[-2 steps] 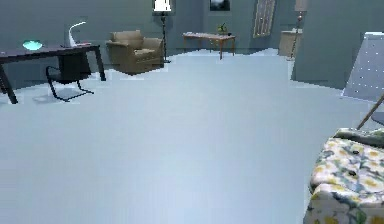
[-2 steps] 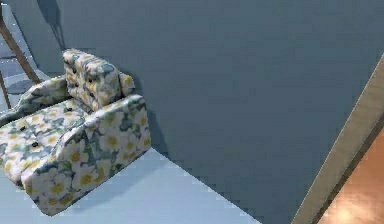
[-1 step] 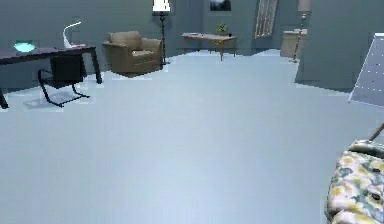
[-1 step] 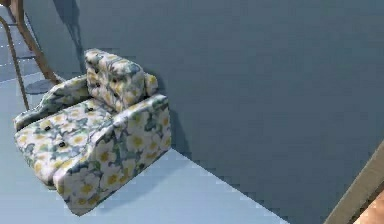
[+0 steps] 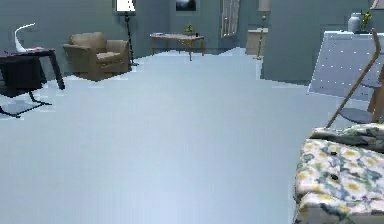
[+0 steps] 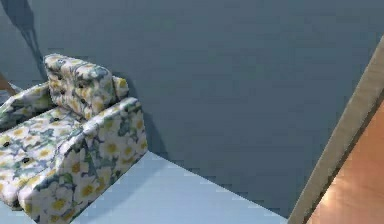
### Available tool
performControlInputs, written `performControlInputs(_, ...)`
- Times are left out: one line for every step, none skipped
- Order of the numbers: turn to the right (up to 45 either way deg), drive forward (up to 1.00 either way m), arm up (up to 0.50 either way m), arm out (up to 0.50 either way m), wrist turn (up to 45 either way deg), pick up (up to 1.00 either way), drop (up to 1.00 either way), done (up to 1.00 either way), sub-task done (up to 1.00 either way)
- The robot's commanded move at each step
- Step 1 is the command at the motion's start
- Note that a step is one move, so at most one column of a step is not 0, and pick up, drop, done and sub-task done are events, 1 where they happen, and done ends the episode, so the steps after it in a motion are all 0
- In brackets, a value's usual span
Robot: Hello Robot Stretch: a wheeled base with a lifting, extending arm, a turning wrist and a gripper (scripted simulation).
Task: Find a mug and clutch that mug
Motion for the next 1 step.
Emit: performControlInputs(0.0,1.0,0.0,0.0,0.0,0.0,0.0,0.0,0.0)
